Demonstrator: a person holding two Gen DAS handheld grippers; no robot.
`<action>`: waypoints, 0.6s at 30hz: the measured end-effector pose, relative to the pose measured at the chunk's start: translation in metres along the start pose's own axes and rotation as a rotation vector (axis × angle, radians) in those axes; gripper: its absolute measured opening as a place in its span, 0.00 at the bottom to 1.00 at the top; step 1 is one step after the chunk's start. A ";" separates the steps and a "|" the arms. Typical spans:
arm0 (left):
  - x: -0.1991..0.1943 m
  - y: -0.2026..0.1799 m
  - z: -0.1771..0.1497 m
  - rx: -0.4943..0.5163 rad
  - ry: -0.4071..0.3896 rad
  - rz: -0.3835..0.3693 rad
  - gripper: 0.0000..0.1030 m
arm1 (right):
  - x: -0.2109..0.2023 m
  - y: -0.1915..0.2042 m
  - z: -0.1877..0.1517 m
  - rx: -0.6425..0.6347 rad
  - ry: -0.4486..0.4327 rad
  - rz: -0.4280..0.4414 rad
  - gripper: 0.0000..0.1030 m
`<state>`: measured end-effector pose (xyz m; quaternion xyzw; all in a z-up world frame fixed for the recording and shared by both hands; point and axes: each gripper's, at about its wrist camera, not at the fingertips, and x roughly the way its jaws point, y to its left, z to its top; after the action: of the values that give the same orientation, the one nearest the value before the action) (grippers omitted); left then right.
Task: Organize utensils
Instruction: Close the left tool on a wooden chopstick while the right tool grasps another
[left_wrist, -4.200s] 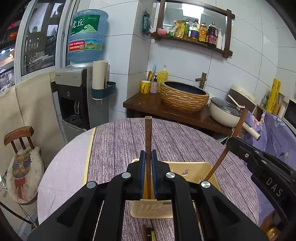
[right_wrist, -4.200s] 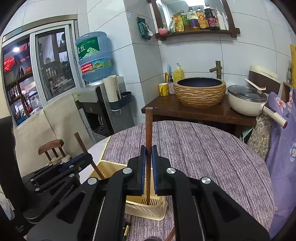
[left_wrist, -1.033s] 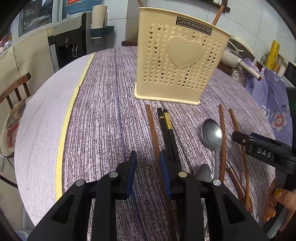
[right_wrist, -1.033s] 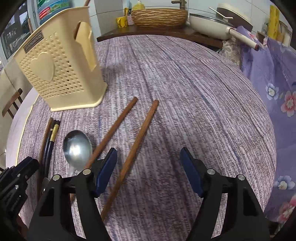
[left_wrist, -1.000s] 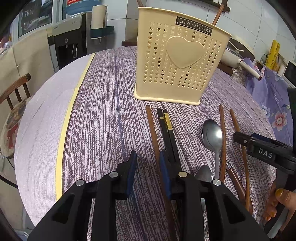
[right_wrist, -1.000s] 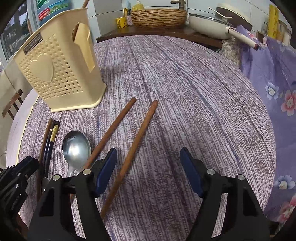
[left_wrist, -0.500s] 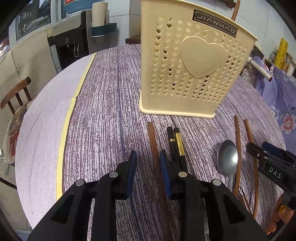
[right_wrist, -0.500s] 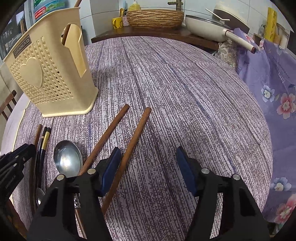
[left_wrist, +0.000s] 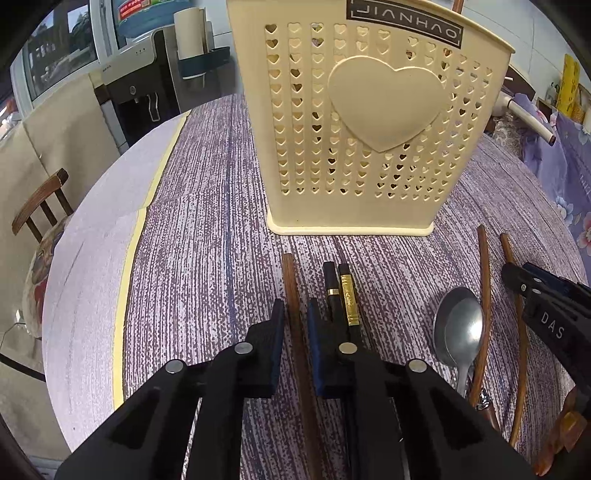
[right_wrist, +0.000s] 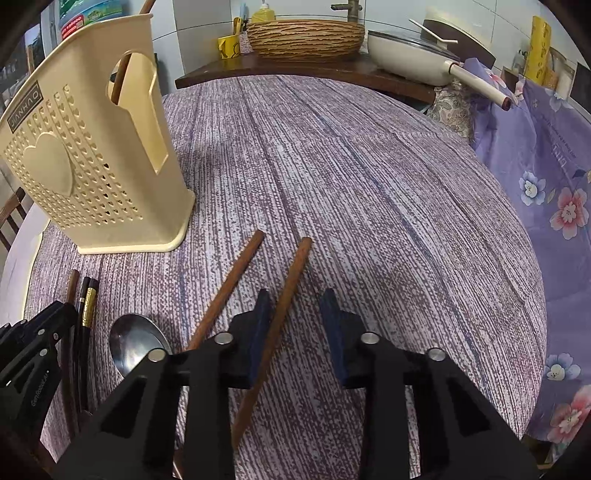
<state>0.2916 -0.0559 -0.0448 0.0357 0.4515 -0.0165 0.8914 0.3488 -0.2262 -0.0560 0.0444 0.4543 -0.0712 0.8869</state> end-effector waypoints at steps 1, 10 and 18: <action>0.000 -0.001 0.001 -0.001 0.003 -0.001 0.10 | 0.001 0.002 0.001 -0.005 0.001 0.001 0.23; 0.005 0.000 0.009 -0.001 0.025 -0.011 0.08 | 0.004 0.007 0.006 -0.018 0.019 0.026 0.13; 0.006 -0.001 0.008 -0.013 0.018 -0.011 0.08 | 0.003 0.009 0.005 -0.027 0.013 0.026 0.13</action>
<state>0.3015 -0.0571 -0.0447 0.0276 0.4597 -0.0180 0.8875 0.3558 -0.2187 -0.0558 0.0386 0.4602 -0.0533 0.8854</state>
